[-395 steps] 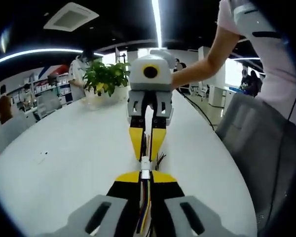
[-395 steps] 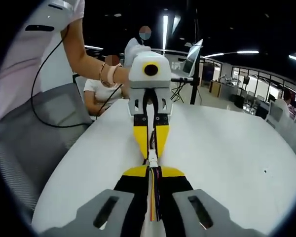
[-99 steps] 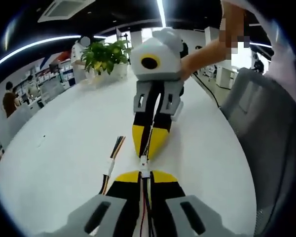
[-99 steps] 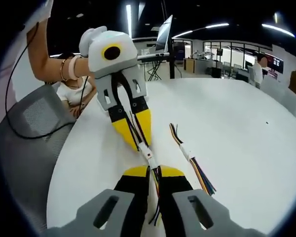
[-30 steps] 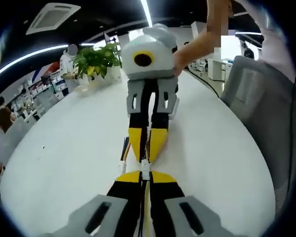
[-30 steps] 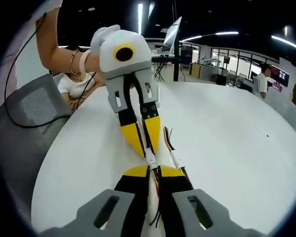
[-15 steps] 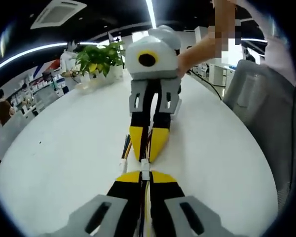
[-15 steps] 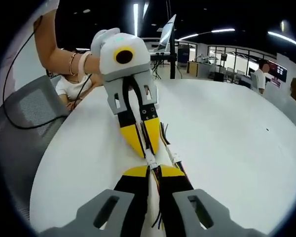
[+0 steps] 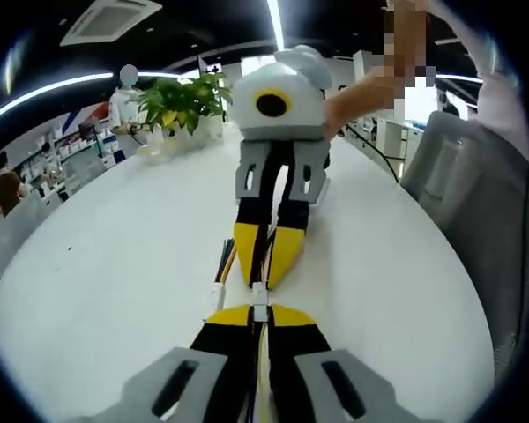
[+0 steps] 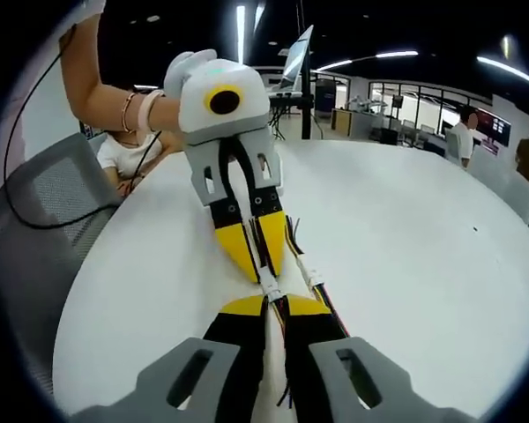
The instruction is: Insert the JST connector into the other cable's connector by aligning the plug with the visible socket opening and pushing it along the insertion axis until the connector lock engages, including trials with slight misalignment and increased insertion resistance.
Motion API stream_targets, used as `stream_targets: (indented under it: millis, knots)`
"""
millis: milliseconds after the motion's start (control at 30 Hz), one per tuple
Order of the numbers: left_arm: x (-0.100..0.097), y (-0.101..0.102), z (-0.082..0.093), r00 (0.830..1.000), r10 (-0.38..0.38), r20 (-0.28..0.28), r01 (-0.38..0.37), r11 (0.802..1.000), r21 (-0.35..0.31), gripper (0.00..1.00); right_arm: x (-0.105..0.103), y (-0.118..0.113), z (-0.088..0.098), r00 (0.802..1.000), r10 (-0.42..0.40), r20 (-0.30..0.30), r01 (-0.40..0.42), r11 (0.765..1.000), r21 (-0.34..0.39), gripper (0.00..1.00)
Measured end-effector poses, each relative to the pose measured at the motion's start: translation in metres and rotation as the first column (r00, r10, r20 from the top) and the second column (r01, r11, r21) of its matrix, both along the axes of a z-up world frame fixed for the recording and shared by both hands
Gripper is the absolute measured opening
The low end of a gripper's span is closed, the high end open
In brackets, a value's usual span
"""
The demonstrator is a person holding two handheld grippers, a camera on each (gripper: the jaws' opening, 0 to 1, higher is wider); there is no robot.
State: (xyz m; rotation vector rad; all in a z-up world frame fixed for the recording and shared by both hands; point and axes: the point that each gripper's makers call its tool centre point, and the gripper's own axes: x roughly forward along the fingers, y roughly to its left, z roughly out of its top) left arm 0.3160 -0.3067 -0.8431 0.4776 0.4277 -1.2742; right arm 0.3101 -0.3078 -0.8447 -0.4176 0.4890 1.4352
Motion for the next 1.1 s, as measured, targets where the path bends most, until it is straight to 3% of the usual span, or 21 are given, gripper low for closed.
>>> stream_targets:
  millis: [133,533,700,967,1100]
  knots:
    - [-0.001,0.003,-0.002,1.0,0.003,0.005,-0.003,1.0,0.023,0.0,0.0,-0.001,-0.001,1.0,-0.011,-0.013,0.011,1.0,-0.004,0.04]
    - [-0.016,0.006,0.004,0.998,0.06,-0.014,-0.06,0.998,0.009,0.09,0.001,-0.007,0.0,1.0,-0.018,0.003,0.018,1.0,-0.004,0.11]
    - [-0.018,0.0,0.028,0.99,0.139,-0.034,-0.142,0.987,-0.081,0.11,0.001,-0.013,0.003,0.998,-0.063,-0.006,0.064,0.998,0.018,0.15]
    - [-0.023,0.003,0.039,0.979,0.204,-0.028,-0.206,0.972,-0.113,0.19,-0.008,-0.018,0.019,0.991,-0.131,-0.024,0.132,0.99,0.049,0.23]
    - [-0.027,0.002,0.051,0.962,0.267,-0.063,-0.274,0.949,-0.156,0.2,-0.009,-0.02,0.029,0.981,-0.19,-0.03,0.192,0.98,0.056,0.3]
